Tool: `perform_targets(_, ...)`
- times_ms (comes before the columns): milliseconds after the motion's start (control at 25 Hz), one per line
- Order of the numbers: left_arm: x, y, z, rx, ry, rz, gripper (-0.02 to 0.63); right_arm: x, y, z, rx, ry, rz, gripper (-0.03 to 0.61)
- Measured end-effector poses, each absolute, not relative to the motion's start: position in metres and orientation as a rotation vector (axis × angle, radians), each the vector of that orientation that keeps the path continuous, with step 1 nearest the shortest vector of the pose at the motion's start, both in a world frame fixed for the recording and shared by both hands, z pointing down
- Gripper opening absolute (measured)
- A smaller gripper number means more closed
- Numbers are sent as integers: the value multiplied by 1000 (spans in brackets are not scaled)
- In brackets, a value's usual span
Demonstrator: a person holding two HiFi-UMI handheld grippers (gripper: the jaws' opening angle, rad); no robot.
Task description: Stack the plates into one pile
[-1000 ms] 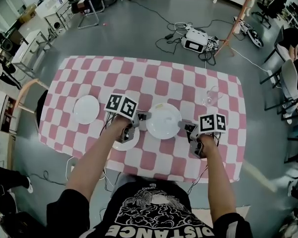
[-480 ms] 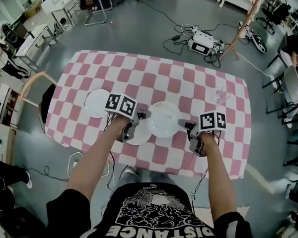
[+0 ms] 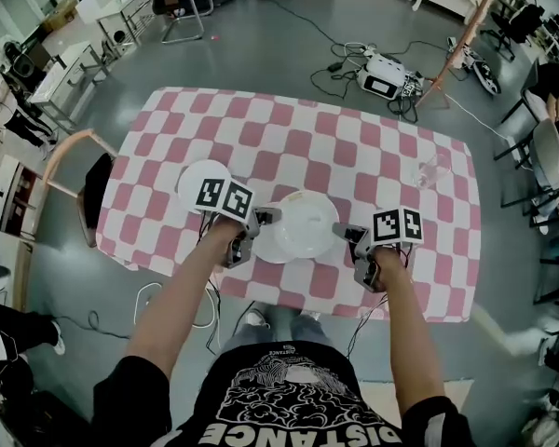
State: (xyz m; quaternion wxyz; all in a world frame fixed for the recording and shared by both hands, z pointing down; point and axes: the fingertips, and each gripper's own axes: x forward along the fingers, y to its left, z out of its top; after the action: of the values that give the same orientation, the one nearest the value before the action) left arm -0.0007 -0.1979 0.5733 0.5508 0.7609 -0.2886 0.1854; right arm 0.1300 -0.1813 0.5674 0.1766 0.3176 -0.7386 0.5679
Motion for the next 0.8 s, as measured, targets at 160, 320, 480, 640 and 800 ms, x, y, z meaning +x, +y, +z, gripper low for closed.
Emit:
perform_targets(160,-22,-192,577,1791,-690,436,44,109,-176,571,897,-2082,1611,35)
perform_targets(320,-40,-187,582,1779,-691,439,44,91,-172,576,895,-2074,1618,35)
perform_targets(480,-51,-185,589,1775,-685,451,44,80,-168,584,913,-2060,1634,35)
perform_targets(640,-58,-183,596,1777,-675,462,44,73,-166,590,953,-2054,1651,35)
perform_targets(800,-63,-182,601,1782,-670,475,46,69,-163,595,1006,-2042,1655,35)
